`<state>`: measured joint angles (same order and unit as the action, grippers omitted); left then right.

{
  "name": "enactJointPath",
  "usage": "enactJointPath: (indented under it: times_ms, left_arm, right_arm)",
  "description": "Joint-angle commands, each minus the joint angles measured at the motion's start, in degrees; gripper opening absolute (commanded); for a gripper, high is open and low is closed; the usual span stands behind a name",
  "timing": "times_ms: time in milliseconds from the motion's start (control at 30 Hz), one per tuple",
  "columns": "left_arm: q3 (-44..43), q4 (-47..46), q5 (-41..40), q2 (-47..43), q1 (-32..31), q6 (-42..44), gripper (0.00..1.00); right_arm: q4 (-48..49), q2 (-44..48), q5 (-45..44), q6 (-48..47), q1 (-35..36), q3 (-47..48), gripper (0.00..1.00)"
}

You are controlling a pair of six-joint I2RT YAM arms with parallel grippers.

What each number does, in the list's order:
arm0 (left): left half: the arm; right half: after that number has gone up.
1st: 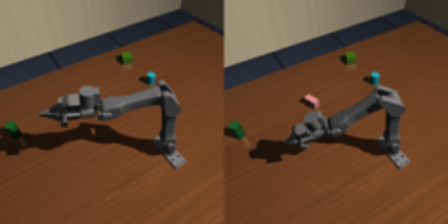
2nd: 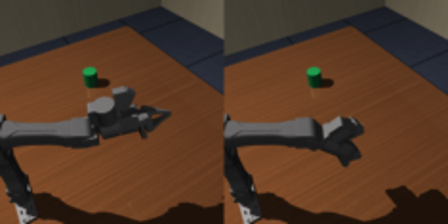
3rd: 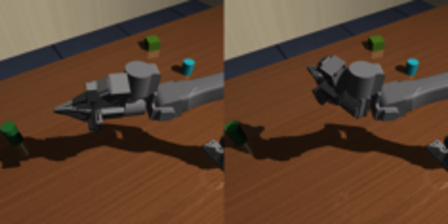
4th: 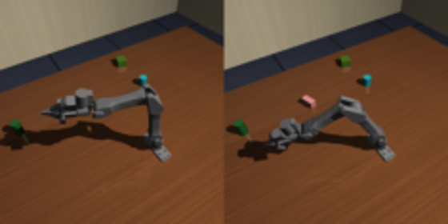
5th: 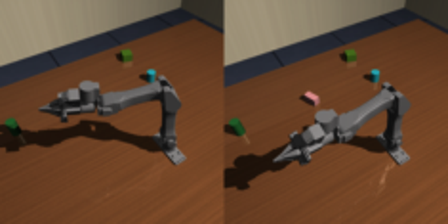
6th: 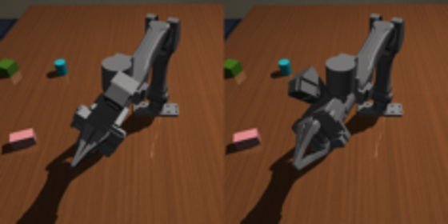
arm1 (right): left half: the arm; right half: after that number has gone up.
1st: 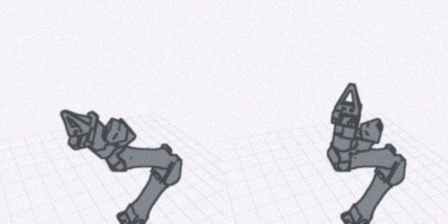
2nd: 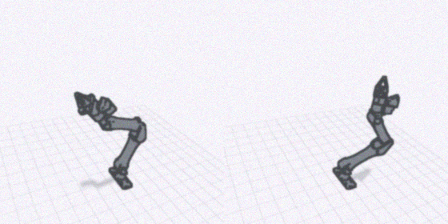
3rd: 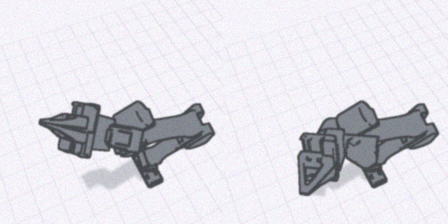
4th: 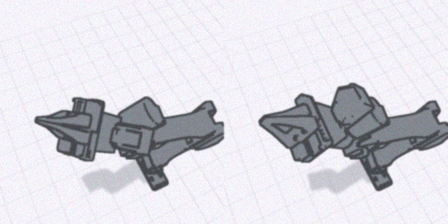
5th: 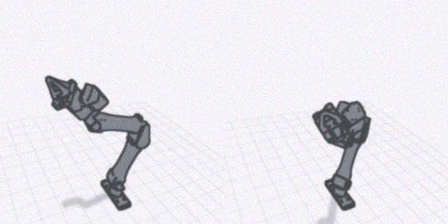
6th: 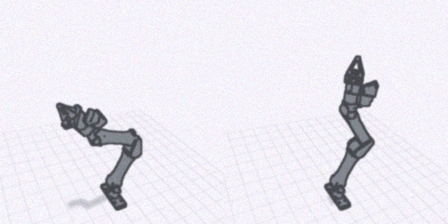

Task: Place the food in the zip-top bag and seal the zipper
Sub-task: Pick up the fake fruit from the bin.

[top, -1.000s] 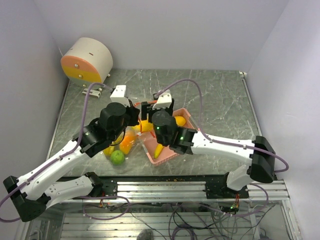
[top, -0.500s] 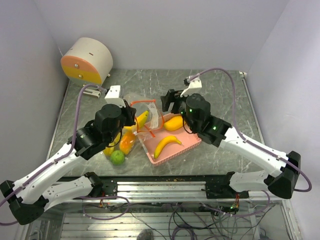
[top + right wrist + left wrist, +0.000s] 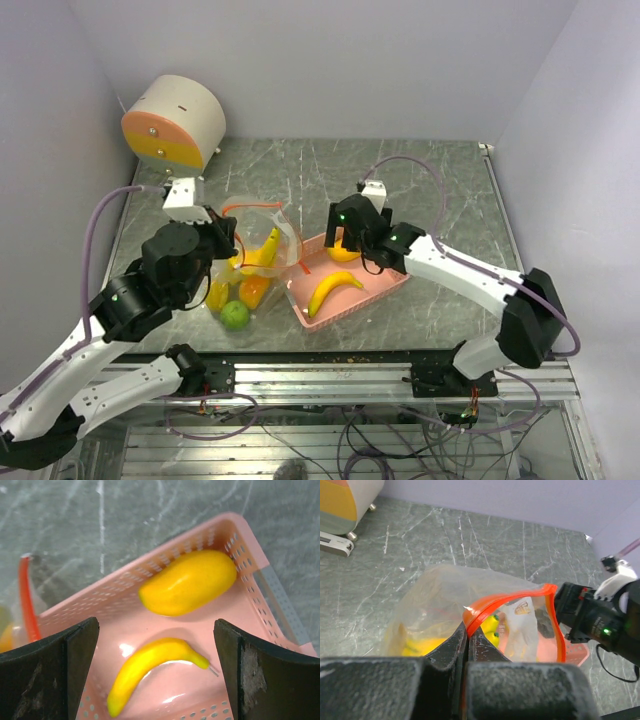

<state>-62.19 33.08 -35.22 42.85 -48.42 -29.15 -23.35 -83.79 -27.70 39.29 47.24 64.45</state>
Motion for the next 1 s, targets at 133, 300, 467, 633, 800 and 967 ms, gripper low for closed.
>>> enactJointPath:
  times_ms: [133,300,467,633,800,967]
  left_arm:
    - [3.59,-0.42,0.5,-2.93,0.27,-0.06,0.07]
    - [3.44,-0.22,1.26,-2.19,0.3,0.47,0.07]
    - [3.29,-0.21,0.77,-1.98,0.26,1.34,0.07]
    - [3.78,0.36,0.18,-2.2,0.26,1.68,0.07]
    - [4.41,0.77,-0.24,-2.84,0.28,1.47,0.07]
    - [4.89,0.8,-0.66,-2.98,0.26,1.55,0.07]
  right_arm:
    - [-3.32,-6.74,0.94,14.49,-3.36,-0.04,0.99]
    - [0.31,-9.05,1.21,20.21,-4.79,-0.71,0.97]
    - [-0.02,-13.94,0.04,22.67,-4.95,2.27,0.96]
    - [-2.95,-19.83,0.4,24.41,-5.38,5.21,0.95]
    - [-2.28,-22.02,-0.49,25.48,-5.73,3.42,0.93]
    - [0.0,-22.89,-3.32,23.5,-6.09,1.67,0.89]
